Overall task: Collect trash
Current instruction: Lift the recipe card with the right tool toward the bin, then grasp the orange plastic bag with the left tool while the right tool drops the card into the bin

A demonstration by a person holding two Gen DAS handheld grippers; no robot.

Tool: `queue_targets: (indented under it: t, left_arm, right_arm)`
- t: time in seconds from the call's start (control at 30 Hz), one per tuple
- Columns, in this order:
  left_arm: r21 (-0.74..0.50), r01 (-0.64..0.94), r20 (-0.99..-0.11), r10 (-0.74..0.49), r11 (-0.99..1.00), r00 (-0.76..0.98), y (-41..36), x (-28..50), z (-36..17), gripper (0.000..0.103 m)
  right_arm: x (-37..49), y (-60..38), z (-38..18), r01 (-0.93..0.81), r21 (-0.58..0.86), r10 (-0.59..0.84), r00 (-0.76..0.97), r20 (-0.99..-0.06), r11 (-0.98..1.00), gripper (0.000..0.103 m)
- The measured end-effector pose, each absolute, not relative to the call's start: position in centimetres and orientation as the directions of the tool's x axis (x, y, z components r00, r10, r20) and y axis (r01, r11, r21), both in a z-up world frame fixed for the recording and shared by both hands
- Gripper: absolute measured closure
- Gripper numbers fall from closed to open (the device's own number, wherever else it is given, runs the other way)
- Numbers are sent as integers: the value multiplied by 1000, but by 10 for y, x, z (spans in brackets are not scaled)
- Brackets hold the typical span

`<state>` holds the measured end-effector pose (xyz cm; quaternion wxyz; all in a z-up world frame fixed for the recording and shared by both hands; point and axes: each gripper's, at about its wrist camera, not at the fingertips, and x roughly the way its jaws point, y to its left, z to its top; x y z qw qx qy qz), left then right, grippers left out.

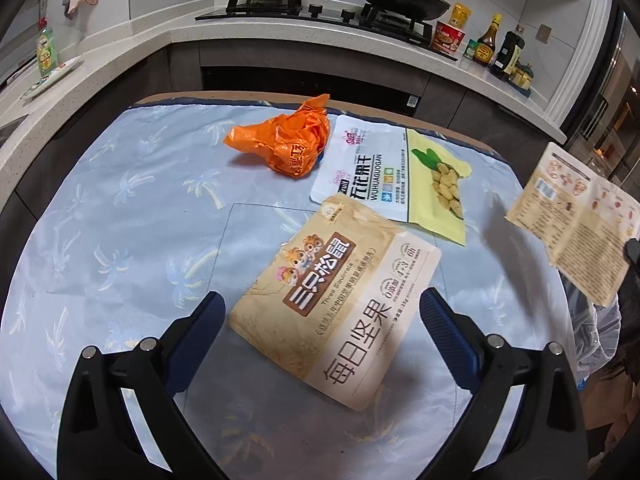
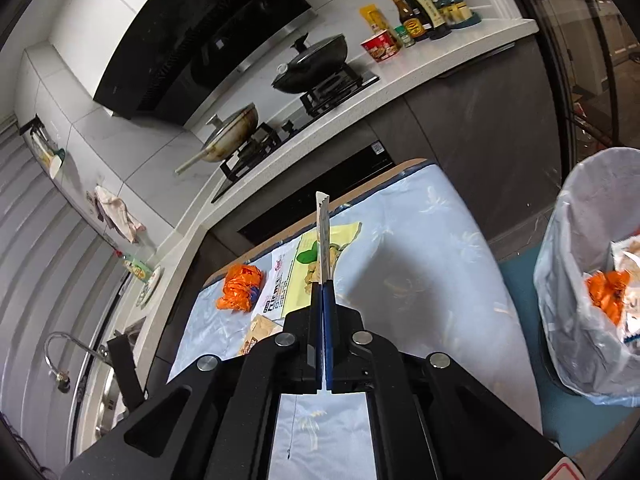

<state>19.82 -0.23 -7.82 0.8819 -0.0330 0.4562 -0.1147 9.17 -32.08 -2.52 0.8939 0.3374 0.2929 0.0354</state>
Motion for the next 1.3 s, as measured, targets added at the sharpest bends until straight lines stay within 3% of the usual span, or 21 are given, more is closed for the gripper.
queue_targets:
  t: [0.17,0.6,0.8,1.03,1.23,1.27,1.3]
  left_arm:
    - [-165,207,-797,-254,964,547,-23,193,-76,9]
    - [-147,230,-809,-251,962,532,-41,178,-78,9]
    - [-130,194,-791,-220,972,570,-34,194,-68,9]
    - [-98,71,-727,-120,993,676,3,283,-46,7]
    - [-64,80,-784,-100,995,612,1,348,-77,7]
    - [-57,81,-794,-95,995,601,-1,354,-83,8]
    - [-54,88,-799,-96,995,594,-3,358,-88,17]
  right_arm:
    - [72,-340,-22,171,651,228,846,-481,739,101]
    - [11,-430,-26,384,634,-16,862,-506,671,101]
    - [9,-433,-25,368,642,0,867,-498,673,101]
    - [34,-409,-22,301,654,78,872,-484,694,101]
    - [59,-391,-21,270,659,113,872,-477,702,101]
    - [63,-389,-21,268,660,117,871,-478,701,101]
    - [65,-387,-21,267,661,119,870,-478,701,101]
